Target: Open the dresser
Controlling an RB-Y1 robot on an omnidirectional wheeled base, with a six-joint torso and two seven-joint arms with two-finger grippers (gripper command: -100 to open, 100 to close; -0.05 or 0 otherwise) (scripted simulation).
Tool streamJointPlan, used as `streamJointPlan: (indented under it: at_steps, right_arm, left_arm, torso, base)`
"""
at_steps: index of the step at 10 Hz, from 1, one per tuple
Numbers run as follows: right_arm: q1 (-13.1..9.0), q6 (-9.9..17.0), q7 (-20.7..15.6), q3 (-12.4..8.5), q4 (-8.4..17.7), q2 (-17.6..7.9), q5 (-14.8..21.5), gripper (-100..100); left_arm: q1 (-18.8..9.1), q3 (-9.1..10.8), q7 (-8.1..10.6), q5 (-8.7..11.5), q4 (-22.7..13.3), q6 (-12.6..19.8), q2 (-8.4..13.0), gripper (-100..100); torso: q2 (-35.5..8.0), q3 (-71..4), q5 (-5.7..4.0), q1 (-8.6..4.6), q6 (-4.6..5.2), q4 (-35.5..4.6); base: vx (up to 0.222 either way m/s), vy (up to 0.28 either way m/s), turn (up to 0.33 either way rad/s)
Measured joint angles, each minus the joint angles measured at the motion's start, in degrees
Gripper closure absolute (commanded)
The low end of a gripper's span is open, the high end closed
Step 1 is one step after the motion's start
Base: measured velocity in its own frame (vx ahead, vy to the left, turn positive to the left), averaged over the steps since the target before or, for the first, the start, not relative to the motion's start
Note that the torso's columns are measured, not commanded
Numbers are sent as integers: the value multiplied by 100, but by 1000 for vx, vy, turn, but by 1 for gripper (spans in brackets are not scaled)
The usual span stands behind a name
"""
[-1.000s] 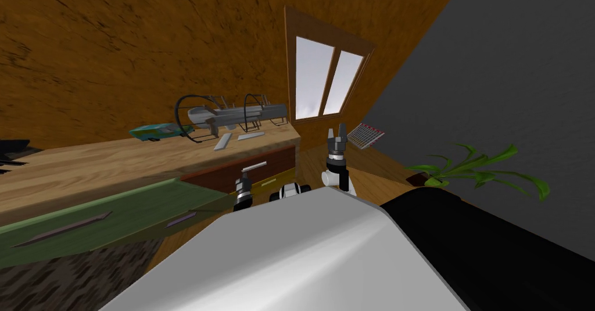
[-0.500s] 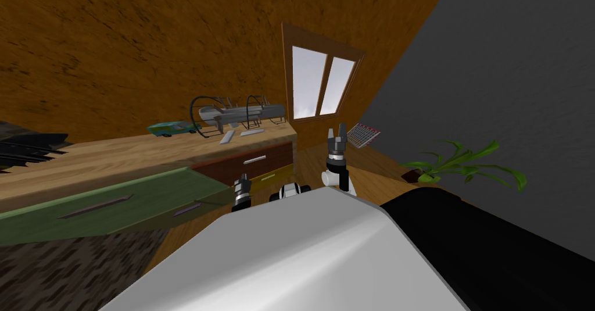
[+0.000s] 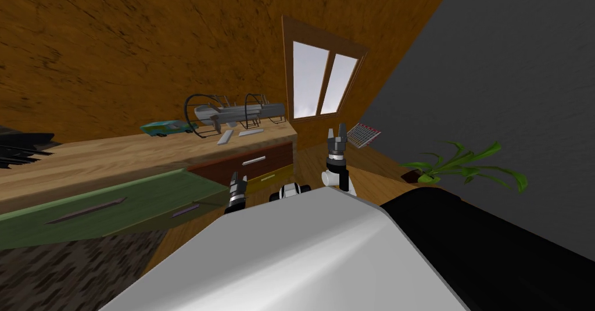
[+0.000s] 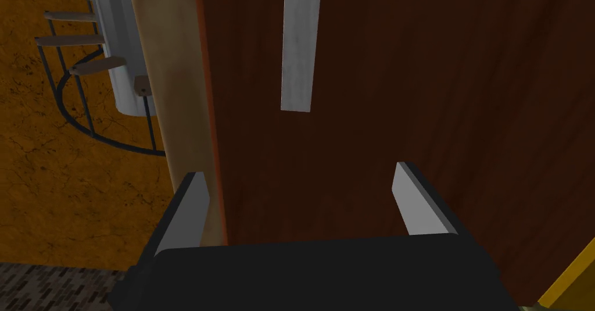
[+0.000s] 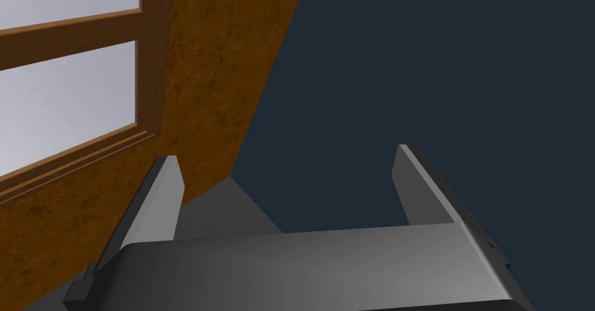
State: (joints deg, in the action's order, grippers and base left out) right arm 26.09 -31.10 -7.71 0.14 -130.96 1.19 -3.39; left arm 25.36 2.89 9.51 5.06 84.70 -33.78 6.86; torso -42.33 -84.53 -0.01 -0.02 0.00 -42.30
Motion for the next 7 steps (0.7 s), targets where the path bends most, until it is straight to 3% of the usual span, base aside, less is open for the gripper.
streamJointPlan:
  at_steps: [3,5,7]
  right_arm:
    - [1,0,0,0,0,0,0,0]
    - [2,-1,0,0,-1,0,0,0]
    - [0,0,0,0,0,0,0,0]
  left_arm:
    - [11,24,-11,11,152,206,216,-100]
    - [11,50,-16,25,295,366,52,-100]
    - [-3,58,-18,29,332,411,-170,-100]
  torso:
    - [29,-18,-1,-4,0,8]
    - [16,-11,-1,-2,0,6]
    - [-31,18,5,16,-1,-8]
  base:
    - [123,-32,-9]
    - [125,-29,-1]
    - [16,1,-1]
